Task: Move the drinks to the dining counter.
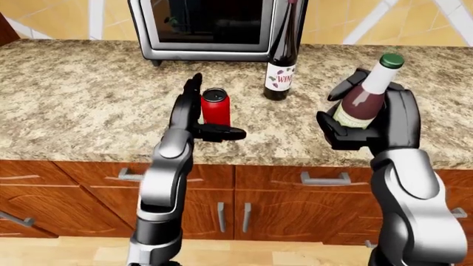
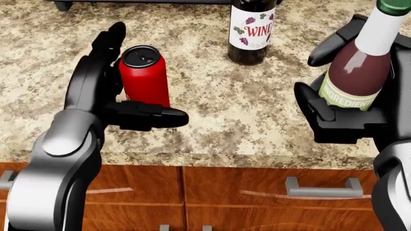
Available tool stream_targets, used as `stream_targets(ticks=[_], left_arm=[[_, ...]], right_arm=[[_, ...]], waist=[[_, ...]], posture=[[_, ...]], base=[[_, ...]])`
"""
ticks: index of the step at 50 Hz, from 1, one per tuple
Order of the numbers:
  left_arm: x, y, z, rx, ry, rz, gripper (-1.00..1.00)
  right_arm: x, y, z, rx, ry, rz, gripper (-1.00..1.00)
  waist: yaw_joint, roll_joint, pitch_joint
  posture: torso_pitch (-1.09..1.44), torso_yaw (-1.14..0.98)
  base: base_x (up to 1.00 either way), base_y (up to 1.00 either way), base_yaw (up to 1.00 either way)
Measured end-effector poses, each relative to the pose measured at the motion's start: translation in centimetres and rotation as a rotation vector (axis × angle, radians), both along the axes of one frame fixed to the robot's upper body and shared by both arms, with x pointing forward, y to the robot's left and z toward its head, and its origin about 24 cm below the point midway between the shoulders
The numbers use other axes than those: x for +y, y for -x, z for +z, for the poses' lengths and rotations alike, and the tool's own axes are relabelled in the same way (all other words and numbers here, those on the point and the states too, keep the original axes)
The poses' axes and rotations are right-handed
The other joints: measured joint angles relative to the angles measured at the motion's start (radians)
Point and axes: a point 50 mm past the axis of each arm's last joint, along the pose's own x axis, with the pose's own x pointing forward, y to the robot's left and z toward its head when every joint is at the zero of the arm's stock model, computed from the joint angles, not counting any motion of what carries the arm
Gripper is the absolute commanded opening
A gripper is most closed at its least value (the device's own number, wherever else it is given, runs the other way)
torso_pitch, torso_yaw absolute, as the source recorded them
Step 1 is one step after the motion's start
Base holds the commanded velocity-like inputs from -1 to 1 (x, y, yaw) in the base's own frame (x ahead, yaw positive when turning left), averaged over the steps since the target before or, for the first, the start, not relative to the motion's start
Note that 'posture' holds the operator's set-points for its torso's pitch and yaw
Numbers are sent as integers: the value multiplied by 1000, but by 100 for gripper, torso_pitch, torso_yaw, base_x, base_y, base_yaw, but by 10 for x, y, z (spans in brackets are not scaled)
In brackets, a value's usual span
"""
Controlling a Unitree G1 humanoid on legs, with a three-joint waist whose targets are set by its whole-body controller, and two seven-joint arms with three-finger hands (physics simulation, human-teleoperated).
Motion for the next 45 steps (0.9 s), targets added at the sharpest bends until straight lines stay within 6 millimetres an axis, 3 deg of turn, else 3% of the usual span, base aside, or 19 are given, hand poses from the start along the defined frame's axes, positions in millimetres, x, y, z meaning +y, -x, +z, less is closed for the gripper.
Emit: stream_targets(ticks=[2, 8, 12, 18, 28, 35, 39, 43, 45], left_arm=[[0, -1, -3, 6, -2, 2, 11], [0, -1, -2, -4, -8, 9, -73], [0, 0, -2, -5, -8, 7, -100], [3, 14, 9, -16, 7, 5, -100], [9, 63, 73, -202, 44, -19, -100], [7, 71, 75, -157, 40, -34, -100], [0, 74, 77, -156, 34, -86, -100], [9, 78, 84, -202, 48, -47, -100], [14, 77, 85, -213, 51, -17, -100]], right_arm=[[0, 0, -1, 1, 0, 0, -100], [0, 0, -1, -1, 0, 0, -100], [0, 1, -1, -4, 2, 3, -100], [-2, 7, 6, -24, 7, -2, -100], [-2, 16, 11, -33, -6, 5, -100], [2, 18, 10, -30, 8, 23, -100], [-5, 20, 8, -19, 2, -26, -100], [1, 20, 11, -37, 14, 5, -100], [5, 22, 14, -53, 18, 33, -100]], waist=[[0, 0, -1], [0, 0, -2], [-1, 0, -3], [-3, -1, 4], [-4, 4, 4], [-7, 4, 11], [4, 6, 14], [6, 37, 19], [18, 57, 11]], posture=[[0, 0], [0, 0], [0, 0], [0, 0], [0, 0], [0, 0], [0, 0], [0, 0], [0, 0]], base=[[0, 0, 0], [0, 0, 0], [0, 0, 0], [0, 0, 0], [0, 0, 0], [0, 8, 13], [0, 0, 100], [0, 0, 100], [0, 0, 100]])
